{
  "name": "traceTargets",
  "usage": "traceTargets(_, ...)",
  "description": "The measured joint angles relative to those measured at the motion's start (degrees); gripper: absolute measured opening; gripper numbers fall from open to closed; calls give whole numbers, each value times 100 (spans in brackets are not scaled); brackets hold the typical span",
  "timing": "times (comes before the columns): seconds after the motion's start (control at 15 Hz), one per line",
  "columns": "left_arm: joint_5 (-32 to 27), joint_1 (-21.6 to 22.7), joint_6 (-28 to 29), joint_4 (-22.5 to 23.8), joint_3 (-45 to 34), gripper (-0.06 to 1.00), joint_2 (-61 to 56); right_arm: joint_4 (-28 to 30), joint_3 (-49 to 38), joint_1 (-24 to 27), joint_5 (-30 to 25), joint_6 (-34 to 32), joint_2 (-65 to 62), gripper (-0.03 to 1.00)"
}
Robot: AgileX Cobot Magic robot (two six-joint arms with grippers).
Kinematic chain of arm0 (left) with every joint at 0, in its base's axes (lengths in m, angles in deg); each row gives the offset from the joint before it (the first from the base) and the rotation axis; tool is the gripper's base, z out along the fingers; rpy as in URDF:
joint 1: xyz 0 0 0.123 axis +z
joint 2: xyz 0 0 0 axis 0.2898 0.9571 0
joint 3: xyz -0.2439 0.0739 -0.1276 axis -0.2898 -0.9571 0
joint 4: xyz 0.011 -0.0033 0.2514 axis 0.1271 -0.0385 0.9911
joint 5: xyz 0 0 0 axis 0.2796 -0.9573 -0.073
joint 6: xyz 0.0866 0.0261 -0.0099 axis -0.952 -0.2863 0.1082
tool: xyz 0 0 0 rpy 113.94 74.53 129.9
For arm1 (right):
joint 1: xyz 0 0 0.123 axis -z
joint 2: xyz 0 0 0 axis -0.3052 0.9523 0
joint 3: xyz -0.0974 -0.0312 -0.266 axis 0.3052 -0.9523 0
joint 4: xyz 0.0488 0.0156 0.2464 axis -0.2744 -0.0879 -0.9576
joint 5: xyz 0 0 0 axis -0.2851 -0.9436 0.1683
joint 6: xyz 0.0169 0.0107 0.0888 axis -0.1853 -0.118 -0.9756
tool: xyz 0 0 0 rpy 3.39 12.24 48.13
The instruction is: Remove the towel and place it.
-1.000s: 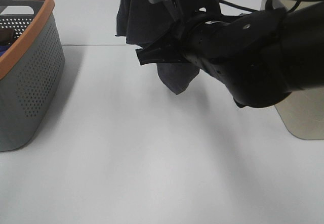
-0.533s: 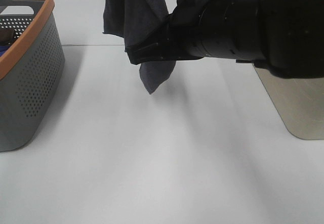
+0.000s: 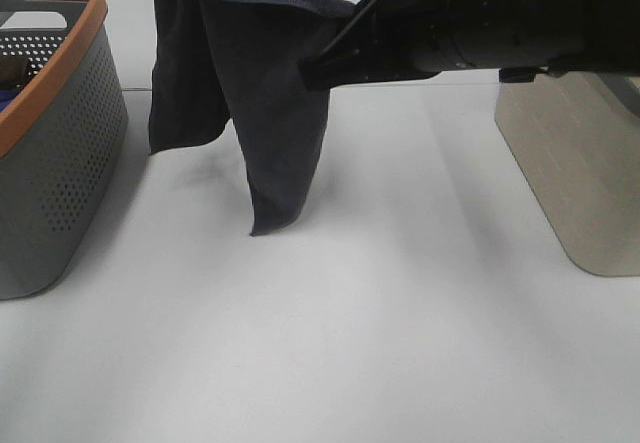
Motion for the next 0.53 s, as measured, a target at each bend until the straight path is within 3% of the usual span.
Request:
traceTargets(0.13,-17,11,6,0,0,1,103,46,0,751,-1782,-344,74,0)
traceTargets(0.2,-17,17,6,0,0,1,138,561,23,1043,-2595,-894,166,0)
traceTargets(0.33,-17,17,6,0,0,1,246,2653,258,1467,-3587,-3019,493,0)
traceTargets(0.53,-17,17,6,80,0,1,481,6119,957,1541,-3501,-6400,688,0)
